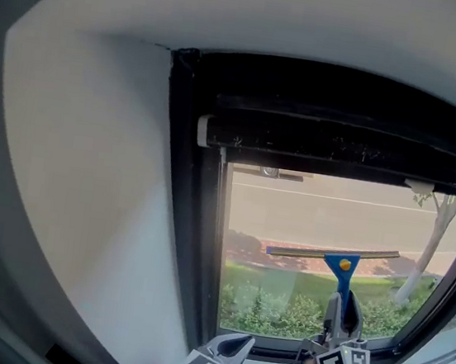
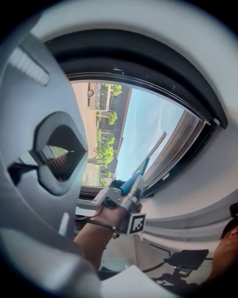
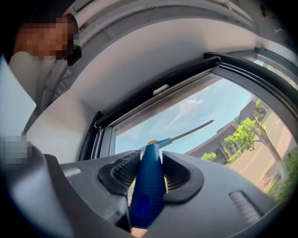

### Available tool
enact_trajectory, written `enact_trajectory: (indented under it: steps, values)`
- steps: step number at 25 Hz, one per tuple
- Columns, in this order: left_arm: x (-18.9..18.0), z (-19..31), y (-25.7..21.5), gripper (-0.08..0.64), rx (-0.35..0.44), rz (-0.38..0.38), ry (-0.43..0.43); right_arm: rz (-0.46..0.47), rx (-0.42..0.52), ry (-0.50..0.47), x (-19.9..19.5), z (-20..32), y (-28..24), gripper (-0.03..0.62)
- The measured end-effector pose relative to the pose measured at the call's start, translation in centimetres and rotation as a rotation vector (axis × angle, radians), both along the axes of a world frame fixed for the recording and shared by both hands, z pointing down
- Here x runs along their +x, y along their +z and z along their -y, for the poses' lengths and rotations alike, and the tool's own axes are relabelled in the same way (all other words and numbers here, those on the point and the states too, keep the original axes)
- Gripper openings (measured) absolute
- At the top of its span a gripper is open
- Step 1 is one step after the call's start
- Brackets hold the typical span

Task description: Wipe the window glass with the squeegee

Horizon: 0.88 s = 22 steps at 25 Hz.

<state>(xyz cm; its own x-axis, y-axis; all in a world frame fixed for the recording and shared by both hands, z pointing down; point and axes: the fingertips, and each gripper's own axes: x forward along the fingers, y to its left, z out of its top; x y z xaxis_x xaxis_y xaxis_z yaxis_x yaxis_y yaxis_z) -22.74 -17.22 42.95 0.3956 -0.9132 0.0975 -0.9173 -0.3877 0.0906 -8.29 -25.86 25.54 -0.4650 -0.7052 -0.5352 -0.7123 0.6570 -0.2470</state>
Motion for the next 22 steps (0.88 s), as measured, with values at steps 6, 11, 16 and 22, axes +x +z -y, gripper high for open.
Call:
enact_trajectory:
  steps: [6,11,16,22]
  values:
    - [-0.8,1.1,-3.2,0.003,0.073,0.023,-0.004,0.052,0.134,-0.013,-3.5,-0.6,-8.4,0.149]
    - [-1.2,1.5,-3.2,0.003,0.101,0.039,0.027,0.106,0.193,0.019,-6.0,-0.1,-12.7,0.149]
    - [-1.4,0.2,-4.9,0.003,0.107,0.005,0.003,0.112,0.249,0.045,-8.5,0.5,-15.5,0.149]
    - [-1.4,-0.6,-4.1,0.003,0.093,0.012,0.007,0.083,0.272,0.077,-10.9,1.3,-16.4,0.149]
